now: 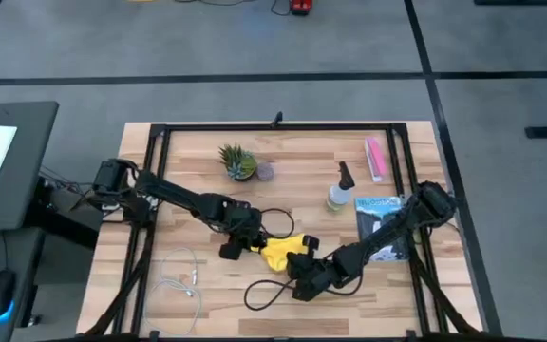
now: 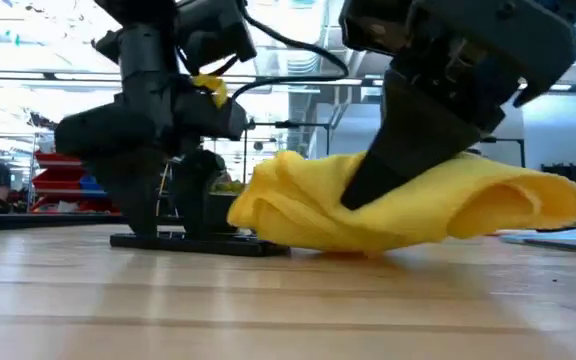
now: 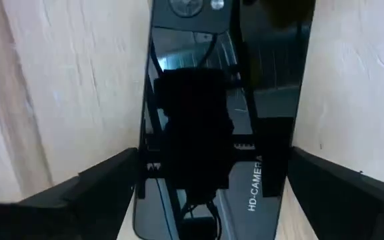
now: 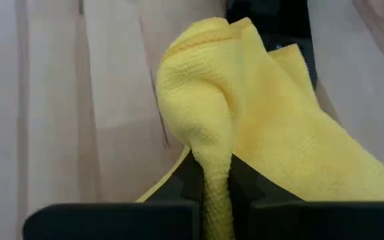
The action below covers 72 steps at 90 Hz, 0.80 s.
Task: Apply microfiber cloth
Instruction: Wipe the back side of the cellphone using the yellow microfiber cloth
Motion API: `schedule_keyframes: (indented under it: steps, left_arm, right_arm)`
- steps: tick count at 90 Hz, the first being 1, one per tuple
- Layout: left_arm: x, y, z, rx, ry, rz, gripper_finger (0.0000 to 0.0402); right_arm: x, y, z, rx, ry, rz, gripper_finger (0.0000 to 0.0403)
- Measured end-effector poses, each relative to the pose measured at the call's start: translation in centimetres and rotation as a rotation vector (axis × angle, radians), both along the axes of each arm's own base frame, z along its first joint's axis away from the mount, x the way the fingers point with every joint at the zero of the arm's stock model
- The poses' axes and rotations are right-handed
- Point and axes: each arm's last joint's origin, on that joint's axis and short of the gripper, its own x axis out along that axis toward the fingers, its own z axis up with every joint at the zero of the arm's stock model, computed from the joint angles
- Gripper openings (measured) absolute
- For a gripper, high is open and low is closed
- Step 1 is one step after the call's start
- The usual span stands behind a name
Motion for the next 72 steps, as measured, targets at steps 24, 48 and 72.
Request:
schedule_keyframes:
  steps: [24, 48, 72]
  left_arm:
    - [0.0, -0.7, -1.0, -0.03, 0.033, 0.153, 0.0351]
    - [0.2, -1.8, -1.0, -0.063, -0.009, 0.27, 0.0348]
    - [0.4, -2.5, -0.9, -0.049, -0.051, 0.21, 0.0347]
  right_arm:
    - [0.5, -0.8, 0.1, 0.017, -0.014, -0.032, 0.0013]
    - [3.8, -4.5, 1.6, 0.054, -0.167, -0.135, 0.0012]
    - [7.3, -7.9, -3.5, 0.188, -0.148, -0.032, 0.0009]
